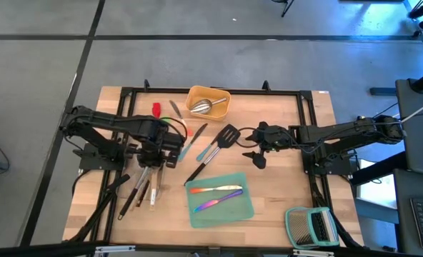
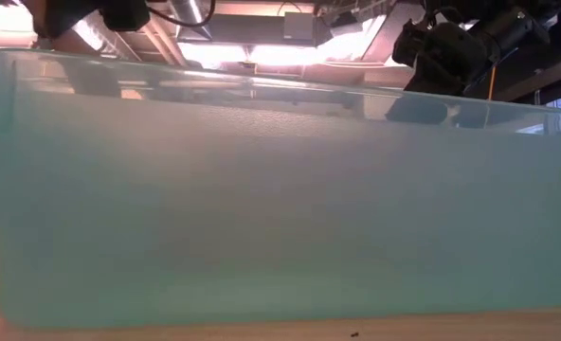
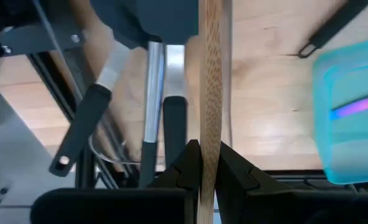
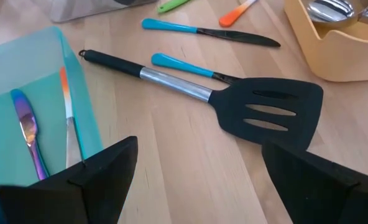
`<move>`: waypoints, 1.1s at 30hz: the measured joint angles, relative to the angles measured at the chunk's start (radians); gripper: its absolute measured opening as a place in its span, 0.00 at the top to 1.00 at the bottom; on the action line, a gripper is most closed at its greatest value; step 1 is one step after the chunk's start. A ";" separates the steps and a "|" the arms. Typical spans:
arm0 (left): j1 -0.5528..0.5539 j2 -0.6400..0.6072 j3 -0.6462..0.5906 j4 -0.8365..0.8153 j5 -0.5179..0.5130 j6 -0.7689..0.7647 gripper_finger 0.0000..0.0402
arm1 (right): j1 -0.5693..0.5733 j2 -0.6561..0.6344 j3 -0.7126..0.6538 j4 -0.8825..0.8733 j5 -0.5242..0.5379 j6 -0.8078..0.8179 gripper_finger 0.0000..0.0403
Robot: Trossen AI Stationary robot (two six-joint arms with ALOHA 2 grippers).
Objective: Pick & Place Kitchen Items
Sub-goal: Put the wooden spatula into the transparent bin
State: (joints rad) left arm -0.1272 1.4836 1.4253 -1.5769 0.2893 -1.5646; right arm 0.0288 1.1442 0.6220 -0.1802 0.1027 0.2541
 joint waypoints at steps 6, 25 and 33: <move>0.012 -0.001 -0.050 0.021 0.003 0.026 0.95 | 0.000 0.000 0.000 -0.004 -0.001 0.000 0.14; 0.144 -0.001 -0.277 0.240 0.056 0.190 0.95 | 0.000 0.000 0.000 -0.004 0.000 0.000 0.14; 0.124 -0.001 -0.390 0.400 0.148 0.149 0.95 | 0.000 0.000 -0.001 -0.005 0.001 0.000 0.14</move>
State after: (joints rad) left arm -0.0030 1.4822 1.0354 -1.1764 0.4373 -1.4160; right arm 0.0288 1.1442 0.6209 -0.1853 0.1040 0.2539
